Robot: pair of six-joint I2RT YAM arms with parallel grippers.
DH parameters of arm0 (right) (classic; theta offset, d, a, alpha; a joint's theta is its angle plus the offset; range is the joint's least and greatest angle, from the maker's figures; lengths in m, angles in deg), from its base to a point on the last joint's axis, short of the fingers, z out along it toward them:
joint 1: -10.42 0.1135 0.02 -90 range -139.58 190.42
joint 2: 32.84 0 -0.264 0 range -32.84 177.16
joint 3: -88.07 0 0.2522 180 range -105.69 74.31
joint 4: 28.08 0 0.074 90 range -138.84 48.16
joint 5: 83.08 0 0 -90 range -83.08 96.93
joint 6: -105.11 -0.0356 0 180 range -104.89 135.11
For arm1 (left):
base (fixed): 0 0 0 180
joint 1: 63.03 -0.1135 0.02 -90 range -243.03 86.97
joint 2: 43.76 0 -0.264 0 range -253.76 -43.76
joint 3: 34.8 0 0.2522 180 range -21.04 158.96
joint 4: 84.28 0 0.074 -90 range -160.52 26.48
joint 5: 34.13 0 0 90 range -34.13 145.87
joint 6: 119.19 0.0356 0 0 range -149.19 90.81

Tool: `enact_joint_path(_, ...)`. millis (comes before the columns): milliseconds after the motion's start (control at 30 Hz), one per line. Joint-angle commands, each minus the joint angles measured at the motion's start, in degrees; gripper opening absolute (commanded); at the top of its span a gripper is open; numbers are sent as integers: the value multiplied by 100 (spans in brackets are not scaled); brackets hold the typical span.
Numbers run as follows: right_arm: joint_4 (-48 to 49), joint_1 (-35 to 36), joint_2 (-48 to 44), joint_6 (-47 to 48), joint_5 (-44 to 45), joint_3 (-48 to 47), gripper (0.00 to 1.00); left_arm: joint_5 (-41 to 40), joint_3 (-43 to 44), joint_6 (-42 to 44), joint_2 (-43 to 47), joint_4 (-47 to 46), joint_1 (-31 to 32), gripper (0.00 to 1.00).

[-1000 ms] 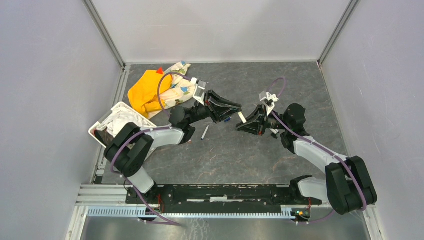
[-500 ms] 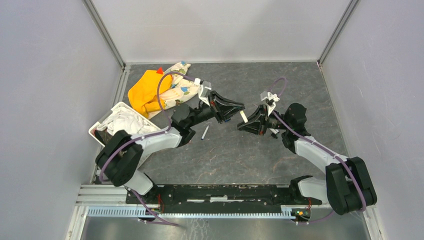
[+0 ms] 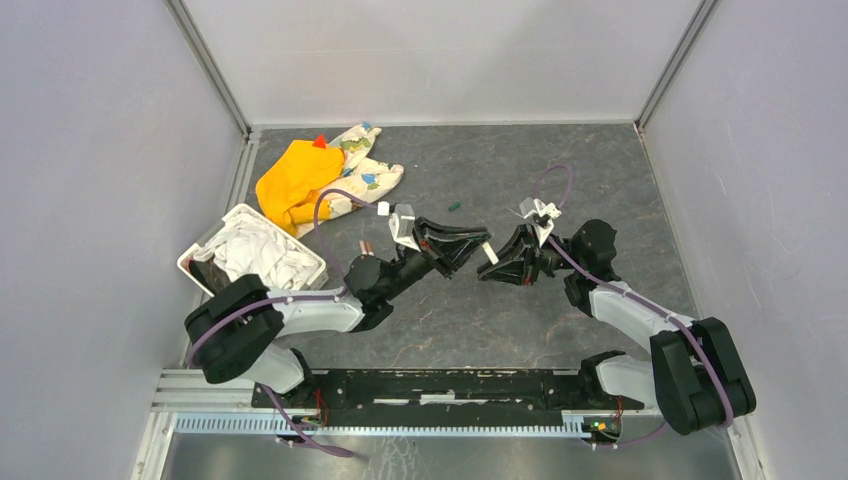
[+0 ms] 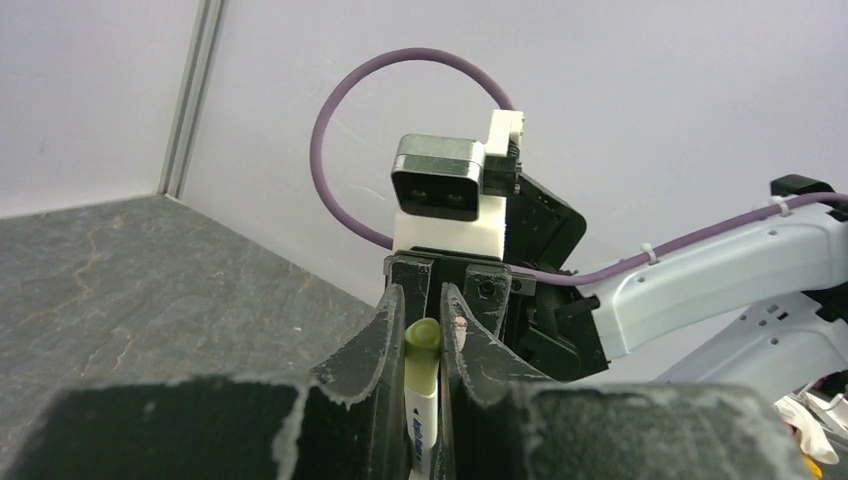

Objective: Insert the pens into the pen caps
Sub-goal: Press the pen cap onto the pen cap.

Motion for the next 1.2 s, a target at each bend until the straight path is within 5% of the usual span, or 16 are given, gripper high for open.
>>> enact_joint_path(0, 1316, -29, -48, -658, 572, -192, 0, 1111, -394, 323, -395, 206, 457, 2)
enact_joint_path(367, 1829, -35, -97, -1112, 430, -320, 0, 2230, -251, 638, -1207, 453, 457, 2)
enact_joint_path(733, 718, -326, -176, -414, 413, -904, 0, 3175, -499, 505, -1549, 734, 452, 2)
enact_joint_path(967, -1165, -318, -195, 1285, 750, -1306, 0, 3729, -523, -39, -2071, 319, 463, 2)
enact_joint_path(1167, -1084, -295, -58, 1412, 834, -1365, 0, 3188, -307, 925, -1939, 1831, 614, 2)
